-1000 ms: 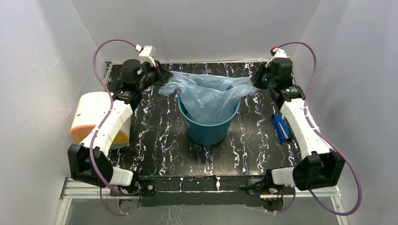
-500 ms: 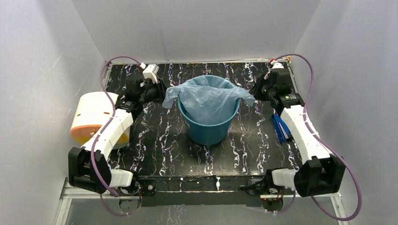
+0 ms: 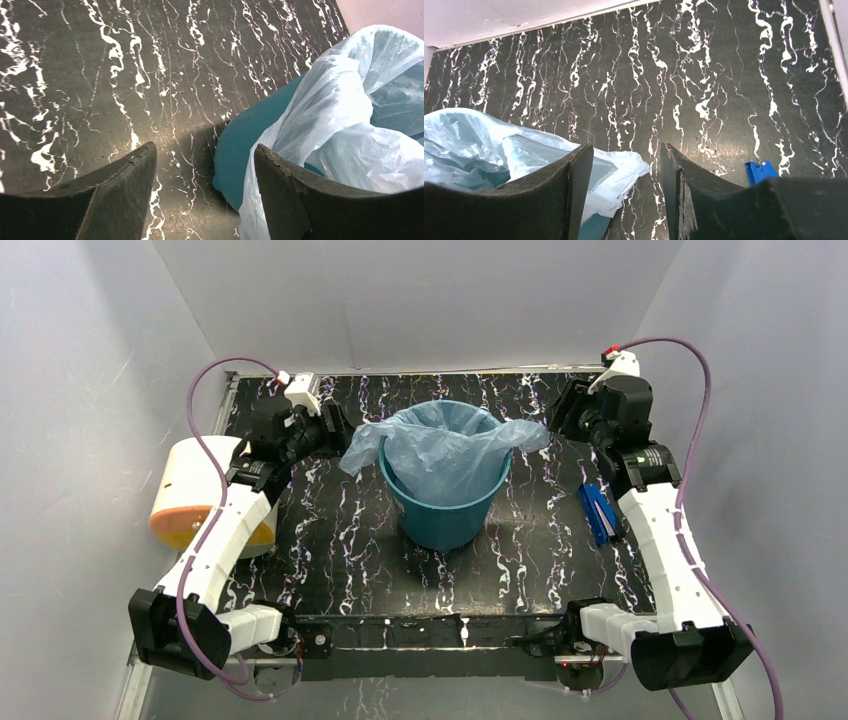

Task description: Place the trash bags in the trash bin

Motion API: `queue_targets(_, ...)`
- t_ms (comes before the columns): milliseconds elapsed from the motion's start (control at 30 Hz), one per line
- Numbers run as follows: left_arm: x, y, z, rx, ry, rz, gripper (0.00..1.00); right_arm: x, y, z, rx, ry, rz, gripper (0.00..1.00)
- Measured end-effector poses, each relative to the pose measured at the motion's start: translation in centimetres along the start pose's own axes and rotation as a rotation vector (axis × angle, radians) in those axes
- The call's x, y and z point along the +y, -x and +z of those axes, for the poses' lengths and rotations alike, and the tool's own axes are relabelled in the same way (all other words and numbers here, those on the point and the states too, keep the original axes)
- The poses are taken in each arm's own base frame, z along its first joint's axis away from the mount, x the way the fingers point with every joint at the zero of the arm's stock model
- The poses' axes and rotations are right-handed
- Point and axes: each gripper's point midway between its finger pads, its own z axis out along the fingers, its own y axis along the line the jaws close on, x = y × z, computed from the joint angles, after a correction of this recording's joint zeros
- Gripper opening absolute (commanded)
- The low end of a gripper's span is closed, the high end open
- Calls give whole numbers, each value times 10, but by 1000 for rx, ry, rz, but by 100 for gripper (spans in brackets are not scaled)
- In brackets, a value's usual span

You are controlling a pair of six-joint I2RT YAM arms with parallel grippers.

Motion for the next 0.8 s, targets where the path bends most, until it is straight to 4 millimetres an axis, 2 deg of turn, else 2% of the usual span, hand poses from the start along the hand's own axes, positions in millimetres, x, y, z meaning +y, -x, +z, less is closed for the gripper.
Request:
queue_targets(133, 4, 7, -9, -28, 37, 2, 74, 4, 14, -12, -32, 12, -21, 62)
queue_targets(233, 11, 9, -13, -36, 84, -1, 86, 11, 26, -21, -65, 37, -32, 63)
queue_targets(333, 21, 12, -18, -57, 146, -6, 88, 27, 32, -33, -78, 128, -57, 64)
queue_targets(500, 37, 20, -34, -99, 251, -23, 93, 58, 30, -48, -55, 307, -87, 67)
queue_targets(600, 41, 27, -45, -130, 292, -33, 93, 69, 25, -53, -32, 381, -98, 69)
queue_targets(800, 26, 44, -72, -191, 255, 19, 93, 75, 16, -55, -7, 431, -126, 69)
